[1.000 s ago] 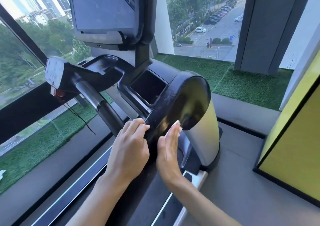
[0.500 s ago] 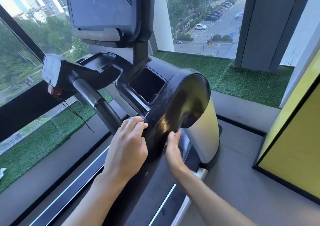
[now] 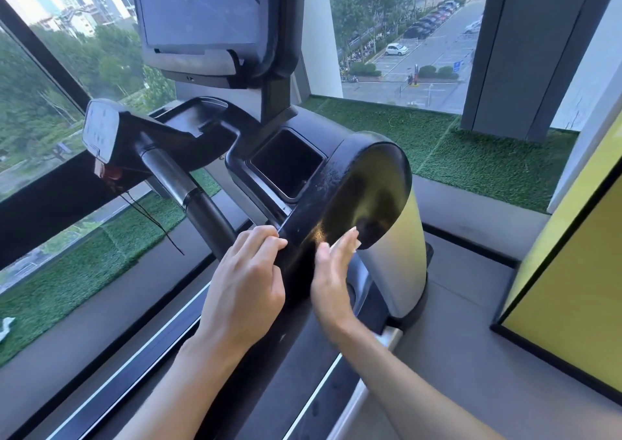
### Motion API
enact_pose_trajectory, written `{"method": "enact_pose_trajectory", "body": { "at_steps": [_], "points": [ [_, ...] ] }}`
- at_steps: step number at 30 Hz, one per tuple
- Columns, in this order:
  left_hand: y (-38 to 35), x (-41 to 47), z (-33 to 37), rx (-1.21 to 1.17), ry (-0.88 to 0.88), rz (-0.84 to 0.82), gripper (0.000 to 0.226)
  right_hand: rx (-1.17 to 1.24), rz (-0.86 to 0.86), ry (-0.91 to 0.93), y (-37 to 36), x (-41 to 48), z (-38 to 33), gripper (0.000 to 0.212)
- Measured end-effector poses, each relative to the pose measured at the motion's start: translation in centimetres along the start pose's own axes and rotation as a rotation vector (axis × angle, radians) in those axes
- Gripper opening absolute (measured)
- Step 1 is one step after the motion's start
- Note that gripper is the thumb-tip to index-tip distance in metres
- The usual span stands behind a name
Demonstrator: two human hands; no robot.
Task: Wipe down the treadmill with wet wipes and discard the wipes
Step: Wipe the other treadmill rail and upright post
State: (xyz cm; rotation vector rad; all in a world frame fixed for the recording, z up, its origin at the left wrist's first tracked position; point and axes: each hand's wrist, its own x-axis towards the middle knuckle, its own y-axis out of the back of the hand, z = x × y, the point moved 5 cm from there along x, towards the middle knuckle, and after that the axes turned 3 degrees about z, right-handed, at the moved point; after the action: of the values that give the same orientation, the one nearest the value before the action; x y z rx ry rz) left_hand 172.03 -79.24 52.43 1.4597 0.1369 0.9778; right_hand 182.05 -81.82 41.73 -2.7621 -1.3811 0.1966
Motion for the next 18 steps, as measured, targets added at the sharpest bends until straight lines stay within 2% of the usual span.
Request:
{"method": "enact_pose_trajectory", "body": {
  "at_steps": [3,7,9,13,15,18],
  "points": [
    [0.0,0.1,0.0,-0.015,-0.001,0.002,0.034,-0.318,-0.097,0.338,-0.4,-2.7,0.0,0.071],
    [0.1,0.0,-0.4,-0.024,0.023,0.032,0.026,-0.504,-0.006,0.454,1.7,2.6,-2.2,0.063],
    [0.1,-0.1,-0.5,-0.023,0.042,0.050,0.025,-0.592,-0.018,0.546,1.6,3.1,-3.4,0.061],
    [0.2,0.0,-0.6,-0.037,0.050,0.071,0.024,-0.903,-0.203,0.921,1.6,1.2,-3.8,0.059],
    [0.3,0.0,-0.6,-0.049,0.049,0.081,0.025,-1.007,-0.228,0.962,2.6,3.2,-4.5,0.061],
    [0.2,-0.1,-0.8,-0.044,0.043,0.071,0.026,-0.988,-0.199,0.880,2.9,4.9,-6.1,0.067]
  ]
}}
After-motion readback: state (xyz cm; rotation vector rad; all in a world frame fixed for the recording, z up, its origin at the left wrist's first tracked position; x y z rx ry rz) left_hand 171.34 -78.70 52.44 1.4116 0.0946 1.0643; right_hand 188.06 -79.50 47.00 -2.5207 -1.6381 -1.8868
